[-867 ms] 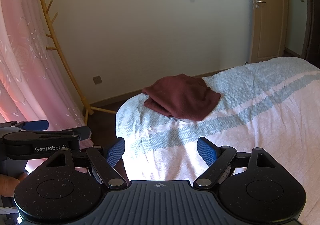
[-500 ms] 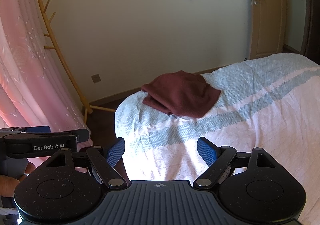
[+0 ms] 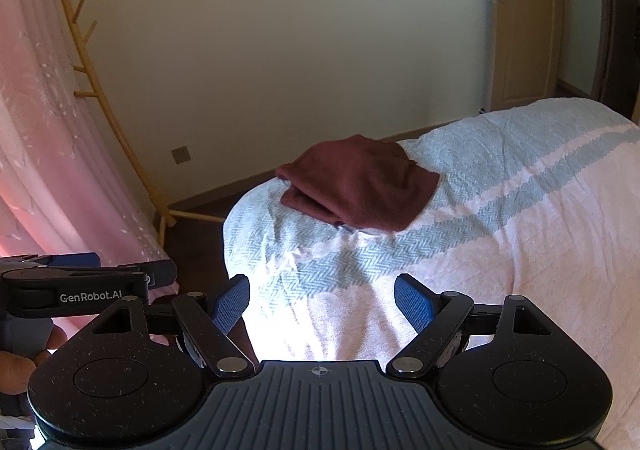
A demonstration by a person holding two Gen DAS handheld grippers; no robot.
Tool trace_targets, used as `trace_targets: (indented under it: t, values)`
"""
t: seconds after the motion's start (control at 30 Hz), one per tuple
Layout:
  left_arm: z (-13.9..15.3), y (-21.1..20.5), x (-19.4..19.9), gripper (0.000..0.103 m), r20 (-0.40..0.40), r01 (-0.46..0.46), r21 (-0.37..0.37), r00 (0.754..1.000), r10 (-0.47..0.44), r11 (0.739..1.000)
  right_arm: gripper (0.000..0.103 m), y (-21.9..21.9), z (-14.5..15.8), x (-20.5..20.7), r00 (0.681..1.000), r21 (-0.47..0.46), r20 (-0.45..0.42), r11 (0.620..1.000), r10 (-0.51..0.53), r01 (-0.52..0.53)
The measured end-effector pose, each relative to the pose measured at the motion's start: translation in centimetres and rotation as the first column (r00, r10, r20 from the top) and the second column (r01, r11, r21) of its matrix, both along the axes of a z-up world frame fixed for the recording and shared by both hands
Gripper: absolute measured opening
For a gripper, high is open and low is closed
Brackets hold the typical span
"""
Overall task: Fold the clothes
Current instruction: 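Move both grippers toward the crumpled maroon sweater vest on the bed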
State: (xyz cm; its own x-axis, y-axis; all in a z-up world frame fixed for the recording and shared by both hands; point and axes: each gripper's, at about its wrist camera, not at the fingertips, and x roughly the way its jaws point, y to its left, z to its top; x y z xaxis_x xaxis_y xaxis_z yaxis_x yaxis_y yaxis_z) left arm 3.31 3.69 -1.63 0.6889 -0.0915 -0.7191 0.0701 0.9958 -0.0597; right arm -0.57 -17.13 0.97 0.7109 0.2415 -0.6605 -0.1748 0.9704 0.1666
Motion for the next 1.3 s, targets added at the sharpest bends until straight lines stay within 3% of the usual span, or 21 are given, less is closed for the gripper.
trace_targets:
  t: [0.3,0.6,0.97,1.3]
  values:
    - [-0.7,1.2,1.6,0.099,0.004,0.059,0.005,0.998,-0.059,0.998,0.082,1.4,-0.5,0.8,0.998,-0.008,-0.021,0.998,-0.057,0.057]
    - [-0.9,0.0,2.5,0.099,-0.013,0.053,-0.017,0.999,-0.053,0.998,0.082,0.3,-0.9,1.4,0.997,-0.025,-0.053,0.998,-0.051,0.050]
    - [1.0,-3.0,3.7,0.099,0.046,0.022,0.042,0.999,-0.024,0.999,0.082,-2.8,0.0,4.3,1.000,0.005,-0.008,1.000,0.016,-0.016]
    - [-0.7,-5.7,4.8,0.099,0.000,0.088,0.081,0.996,-0.089,0.993,0.082,-5.2,-1.3,5.5,0.999,0.027,-0.046,0.999,0.027,-0.026]
